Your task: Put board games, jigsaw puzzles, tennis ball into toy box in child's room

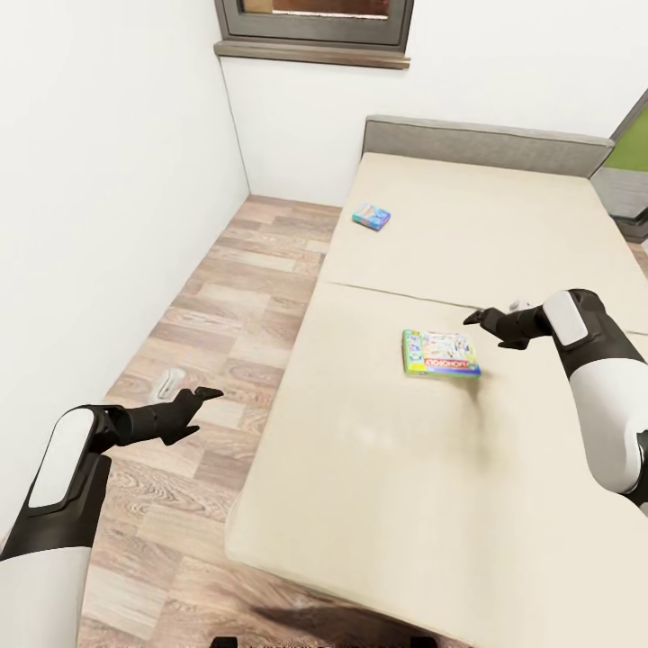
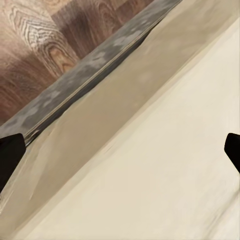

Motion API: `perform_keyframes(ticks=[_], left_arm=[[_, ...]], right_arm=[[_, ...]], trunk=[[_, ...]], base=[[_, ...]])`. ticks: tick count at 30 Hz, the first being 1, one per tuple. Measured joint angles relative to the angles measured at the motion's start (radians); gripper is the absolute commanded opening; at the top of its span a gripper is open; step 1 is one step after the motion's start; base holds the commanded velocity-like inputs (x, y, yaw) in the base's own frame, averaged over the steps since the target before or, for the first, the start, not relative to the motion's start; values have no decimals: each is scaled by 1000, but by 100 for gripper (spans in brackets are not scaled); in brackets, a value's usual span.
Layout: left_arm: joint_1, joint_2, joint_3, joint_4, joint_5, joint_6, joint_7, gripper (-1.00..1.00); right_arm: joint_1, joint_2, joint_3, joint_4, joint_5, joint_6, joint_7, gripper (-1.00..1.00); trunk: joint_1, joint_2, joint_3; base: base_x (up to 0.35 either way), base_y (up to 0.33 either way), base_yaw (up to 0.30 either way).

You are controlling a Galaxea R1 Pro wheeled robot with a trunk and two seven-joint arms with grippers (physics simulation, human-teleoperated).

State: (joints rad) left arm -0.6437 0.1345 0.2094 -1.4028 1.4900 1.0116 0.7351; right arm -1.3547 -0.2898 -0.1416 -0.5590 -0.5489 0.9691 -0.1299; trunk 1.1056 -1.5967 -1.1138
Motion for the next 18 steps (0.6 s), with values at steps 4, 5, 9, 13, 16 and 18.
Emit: perform_keyframes(ticks=[4, 5, 9, 13, 16, 18], left_arm=[[0, 0, 0, 0, 0, 0, 0, 100], [0, 0, 0, 0, 0, 0, 0, 100], [0, 0, 0, 0, 0, 0, 0, 100], [0, -1, 0, 0, 0, 0, 0, 100], [0, -1, 0, 0, 0, 0, 0, 100], [0, -1, 0, 0, 0, 0, 0, 100]], right_arm=[[-1, 0, 0, 0, 0, 0, 0, 100], [-1, 0, 0, 0, 0, 0, 0, 100], [-4, -1, -1, 0, 0, 0, 0, 100], [-8, -1, 0, 1, 0, -2, 0, 100], [-11, -2, 0, 0, 0, -3, 0, 100], [-17, -3, 0, 0, 1, -4, 0, 100]], trunk=[[0, 0, -7], [0, 0, -8], [0, 0, -15], [0, 0, -21], [0, 0, -26], [0, 0, -29]], base=[[0, 0, 0], [0, 0, 0], [0, 0, 0], [0, 0, 0], [0, 0, 0], [0, 0, 0]])
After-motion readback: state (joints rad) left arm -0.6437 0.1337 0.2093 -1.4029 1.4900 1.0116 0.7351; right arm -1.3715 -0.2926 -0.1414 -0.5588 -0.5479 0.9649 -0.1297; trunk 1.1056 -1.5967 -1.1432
